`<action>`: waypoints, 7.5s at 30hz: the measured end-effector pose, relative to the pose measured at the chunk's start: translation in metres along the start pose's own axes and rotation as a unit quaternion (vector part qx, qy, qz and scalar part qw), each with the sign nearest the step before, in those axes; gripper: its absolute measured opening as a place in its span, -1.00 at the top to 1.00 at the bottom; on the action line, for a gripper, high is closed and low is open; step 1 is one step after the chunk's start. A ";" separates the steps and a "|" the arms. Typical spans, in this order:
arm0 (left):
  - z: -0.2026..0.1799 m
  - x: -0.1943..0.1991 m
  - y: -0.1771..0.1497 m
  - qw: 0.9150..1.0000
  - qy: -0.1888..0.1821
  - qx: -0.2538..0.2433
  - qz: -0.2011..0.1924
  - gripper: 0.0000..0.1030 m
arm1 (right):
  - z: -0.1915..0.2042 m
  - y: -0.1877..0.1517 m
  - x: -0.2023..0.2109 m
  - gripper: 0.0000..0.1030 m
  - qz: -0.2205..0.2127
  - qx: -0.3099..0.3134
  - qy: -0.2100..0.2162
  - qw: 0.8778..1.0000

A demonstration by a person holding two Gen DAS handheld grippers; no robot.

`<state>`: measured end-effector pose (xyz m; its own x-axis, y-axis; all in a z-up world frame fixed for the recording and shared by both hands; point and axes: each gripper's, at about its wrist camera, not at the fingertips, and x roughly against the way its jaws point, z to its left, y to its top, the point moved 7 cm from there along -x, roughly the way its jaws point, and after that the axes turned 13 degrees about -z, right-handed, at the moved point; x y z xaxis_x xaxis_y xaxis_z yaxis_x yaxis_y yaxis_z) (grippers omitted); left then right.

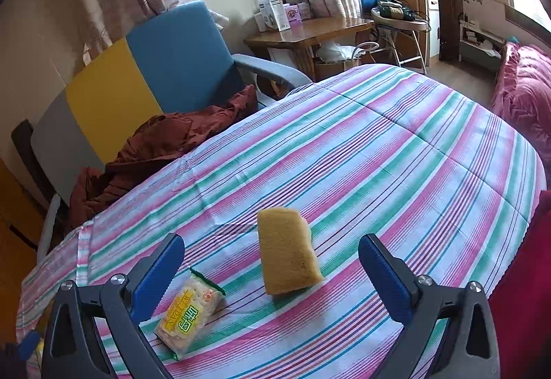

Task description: Organize objects

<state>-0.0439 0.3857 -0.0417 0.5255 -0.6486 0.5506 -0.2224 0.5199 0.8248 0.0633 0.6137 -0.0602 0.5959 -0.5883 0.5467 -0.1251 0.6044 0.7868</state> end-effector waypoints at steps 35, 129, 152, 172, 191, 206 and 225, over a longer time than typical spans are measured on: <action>-0.075 -0.136 -0.006 0.993 -0.092 -0.015 0.071 -0.75 | -0.016 -0.009 -0.017 -1.00 0.048 -0.056 0.010 0.997; 0.253 0.206 -0.145 0.927 0.214 0.301 -0.060 0.04 | 0.285 -0.156 0.112 0.26 0.111 0.292 0.326 0.892; 0.269 0.138 -0.119 0.930 0.149 0.331 -0.051 0.04 | 0.357 -0.252 0.136 0.24 0.109 0.397 0.376 0.830; 0.271 0.100 -0.108 0.932 0.117 0.342 -0.037 -0.54 | 0.350 -0.256 0.140 0.01 0.140 0.356 0.401 0.833; 0.252 0.188 -0.142 0.923 0.263 0.277 -0.046 -0.99 | 0.333 -0.229 0.164 -0.17 0.072 0.354 0.356 0.862; 0.217 0.207 -0.148 0.915 0.296 0.272 -0.037 -0.99 | 0.295 -0.207 0.179 -0.26 0.004 0.313 0.282 0.907; 0.210 0.218 -0.164 0.904 0.304 0.299 -0.037 -0.99 | 0.284 -0.215 0.178 -0.41 0.001 0.309 0.256 0.916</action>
<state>-0.0656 0.0419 -0.0296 0.8708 -0.1493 0.4684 -0.4766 -0.0232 0.8788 -0.0290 0.2262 -0.0511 0.8693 -0.1631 0.4666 -0.4572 0.0935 0.8844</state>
